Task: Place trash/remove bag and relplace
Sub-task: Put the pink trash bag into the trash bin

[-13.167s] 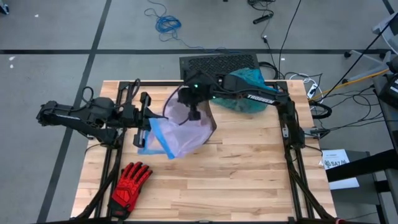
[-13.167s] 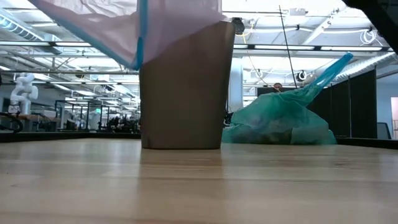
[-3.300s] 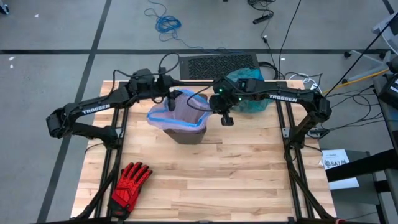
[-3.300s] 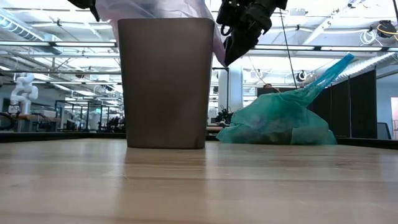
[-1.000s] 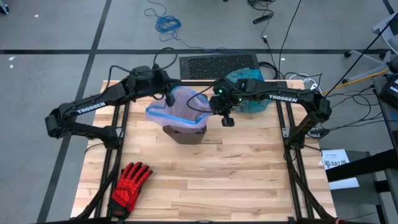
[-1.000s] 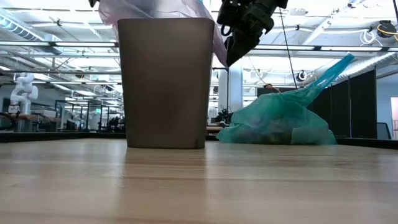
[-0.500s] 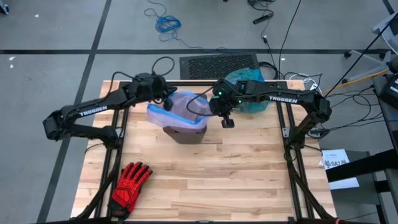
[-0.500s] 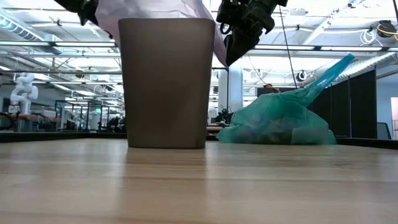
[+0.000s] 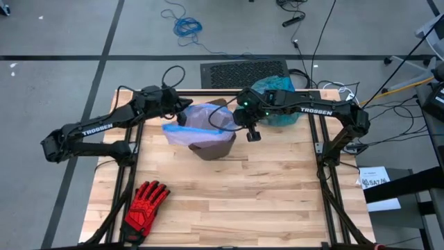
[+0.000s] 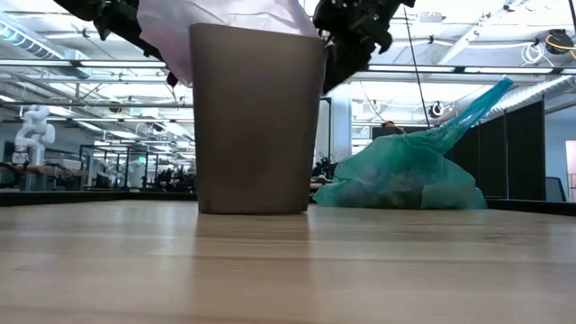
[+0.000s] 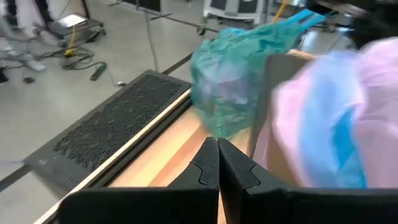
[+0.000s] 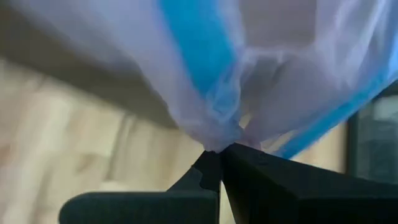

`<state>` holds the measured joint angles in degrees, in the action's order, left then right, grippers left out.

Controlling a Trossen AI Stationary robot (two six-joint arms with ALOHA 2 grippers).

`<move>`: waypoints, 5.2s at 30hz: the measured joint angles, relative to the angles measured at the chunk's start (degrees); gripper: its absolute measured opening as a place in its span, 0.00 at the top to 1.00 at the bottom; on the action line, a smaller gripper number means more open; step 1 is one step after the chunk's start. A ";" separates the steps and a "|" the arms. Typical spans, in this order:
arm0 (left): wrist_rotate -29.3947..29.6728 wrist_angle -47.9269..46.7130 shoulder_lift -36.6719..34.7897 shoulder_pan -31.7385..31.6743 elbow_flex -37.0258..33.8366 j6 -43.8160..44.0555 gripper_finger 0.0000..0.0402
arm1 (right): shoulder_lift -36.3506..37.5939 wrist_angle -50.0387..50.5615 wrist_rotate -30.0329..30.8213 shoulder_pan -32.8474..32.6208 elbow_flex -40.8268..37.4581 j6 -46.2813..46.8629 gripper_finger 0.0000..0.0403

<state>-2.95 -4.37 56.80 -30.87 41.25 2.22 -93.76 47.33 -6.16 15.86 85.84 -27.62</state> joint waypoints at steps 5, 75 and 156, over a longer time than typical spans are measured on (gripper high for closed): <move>-1.54 0.35 -2.24 0.00 -0.02 0.08 1.00 | 0.68 -6.37 0.59 2.54 0.01 -3.15 1.00; -22.65 10.02 -4.00 1.64 -7.08 3.06 0.88 | -0.22 -10.47 -17.87 3.15 -0.01 4.91 0.53; -26.81 9.95 -4.00 1.77 -7.04 1.29 1.00 | -2.87 -16.02 -37.13 10.42 0.05 9.43 0.68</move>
<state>-29.76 5.58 52.80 -29.10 34.22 3.51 -96.63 31.31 -43.29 26.28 85.89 -18.20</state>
